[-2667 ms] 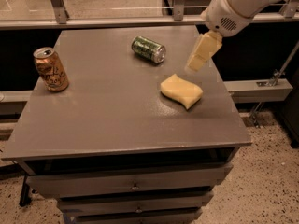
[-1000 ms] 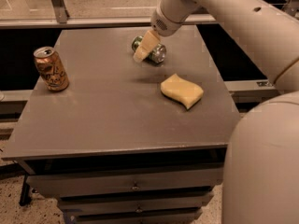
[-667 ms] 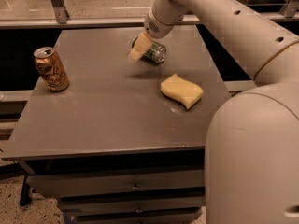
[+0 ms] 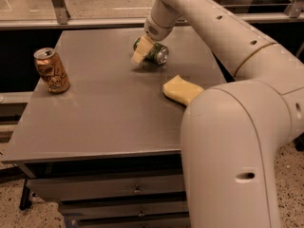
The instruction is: Place green can upright
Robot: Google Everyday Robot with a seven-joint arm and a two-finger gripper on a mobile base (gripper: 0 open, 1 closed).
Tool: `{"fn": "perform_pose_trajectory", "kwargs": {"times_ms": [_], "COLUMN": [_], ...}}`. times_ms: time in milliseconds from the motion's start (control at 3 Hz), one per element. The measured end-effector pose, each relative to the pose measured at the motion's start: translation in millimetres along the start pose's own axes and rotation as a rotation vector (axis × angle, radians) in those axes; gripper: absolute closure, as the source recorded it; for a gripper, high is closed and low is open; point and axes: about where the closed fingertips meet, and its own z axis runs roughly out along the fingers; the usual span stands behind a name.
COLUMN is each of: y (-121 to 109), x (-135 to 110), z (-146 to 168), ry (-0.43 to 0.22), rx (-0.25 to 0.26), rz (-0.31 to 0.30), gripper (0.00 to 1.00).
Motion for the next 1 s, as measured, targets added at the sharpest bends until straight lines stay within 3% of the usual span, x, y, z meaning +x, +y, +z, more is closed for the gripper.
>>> {"fn": "perform_pose_trajectory", "kwargs": {"times_ms": [667, 1000], "y": [-16, -18], "x": [-2, -2], "z": [16, 19], "ry": [0.058, 0.088], "rx": [0.018, 0.021], "rz": [-0.018, -0.034], "gripper": [0.00, 0.16]}}
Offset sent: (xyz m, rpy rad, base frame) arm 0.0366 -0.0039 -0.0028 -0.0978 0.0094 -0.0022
